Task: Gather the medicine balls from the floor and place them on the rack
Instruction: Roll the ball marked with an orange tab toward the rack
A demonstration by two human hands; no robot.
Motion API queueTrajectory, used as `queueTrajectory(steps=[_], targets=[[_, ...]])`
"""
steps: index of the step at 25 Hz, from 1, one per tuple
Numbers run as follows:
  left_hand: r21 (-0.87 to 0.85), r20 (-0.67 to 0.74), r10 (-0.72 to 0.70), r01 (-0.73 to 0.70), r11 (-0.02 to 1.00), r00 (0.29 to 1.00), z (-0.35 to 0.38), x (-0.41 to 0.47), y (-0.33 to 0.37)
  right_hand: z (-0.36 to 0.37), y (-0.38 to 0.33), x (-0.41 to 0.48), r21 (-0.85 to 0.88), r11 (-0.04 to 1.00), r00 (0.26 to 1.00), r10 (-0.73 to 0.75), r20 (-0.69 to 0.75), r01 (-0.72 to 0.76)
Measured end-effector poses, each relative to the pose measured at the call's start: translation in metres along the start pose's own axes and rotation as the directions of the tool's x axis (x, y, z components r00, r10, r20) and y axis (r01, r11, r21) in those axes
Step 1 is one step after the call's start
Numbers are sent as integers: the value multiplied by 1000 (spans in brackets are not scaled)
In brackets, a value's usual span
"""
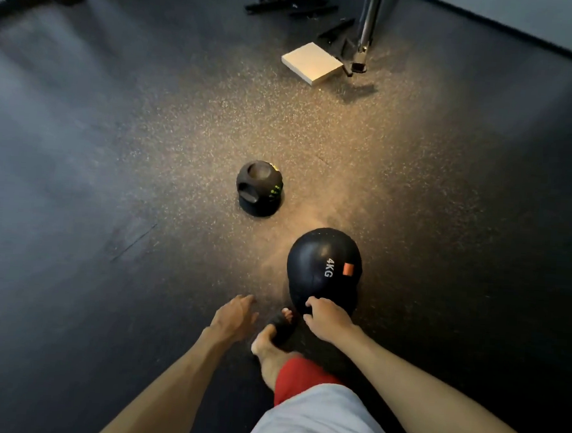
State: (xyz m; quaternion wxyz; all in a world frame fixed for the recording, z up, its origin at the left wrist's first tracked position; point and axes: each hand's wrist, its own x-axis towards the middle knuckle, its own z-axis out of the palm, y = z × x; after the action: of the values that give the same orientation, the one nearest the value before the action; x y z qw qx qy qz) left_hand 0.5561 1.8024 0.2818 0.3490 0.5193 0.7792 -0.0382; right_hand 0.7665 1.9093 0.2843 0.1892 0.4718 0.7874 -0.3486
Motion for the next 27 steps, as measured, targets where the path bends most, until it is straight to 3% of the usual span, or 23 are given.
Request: queueTrajectory(steps=[6, 12, 15, 19, 24, 27], targets=[[152, 121, 178, -195, 969, 977, -109, 130, 1, -55, -38, 97, 207, 969, 990, 140, -7, -136], [329, 368, 328, -452, 829, 870, -150, 235, 32, -73, -34, 135, 479, 790, 887, 459, -49, -382], [398, 512, 389, -614, 682, 765, -151, 292, 57, -60, -40, 156, 604, 612, 773, 634, 11, -510], [357, 700, 408, -782, 512, 586, -152, 363, 84, -44, -65, 200, 746, 313, 608, 779, 152, -588], [338, 803, 365, -864, 373, 472, -143, 452, 92, -9, -78, 292, 825, -46, 391, 865, 315, -563], [337, 838, 342, -896, 288, 425, -104, 517, 86, 27, -65, 367, 870, -214, 323, 867, 379, -445]])
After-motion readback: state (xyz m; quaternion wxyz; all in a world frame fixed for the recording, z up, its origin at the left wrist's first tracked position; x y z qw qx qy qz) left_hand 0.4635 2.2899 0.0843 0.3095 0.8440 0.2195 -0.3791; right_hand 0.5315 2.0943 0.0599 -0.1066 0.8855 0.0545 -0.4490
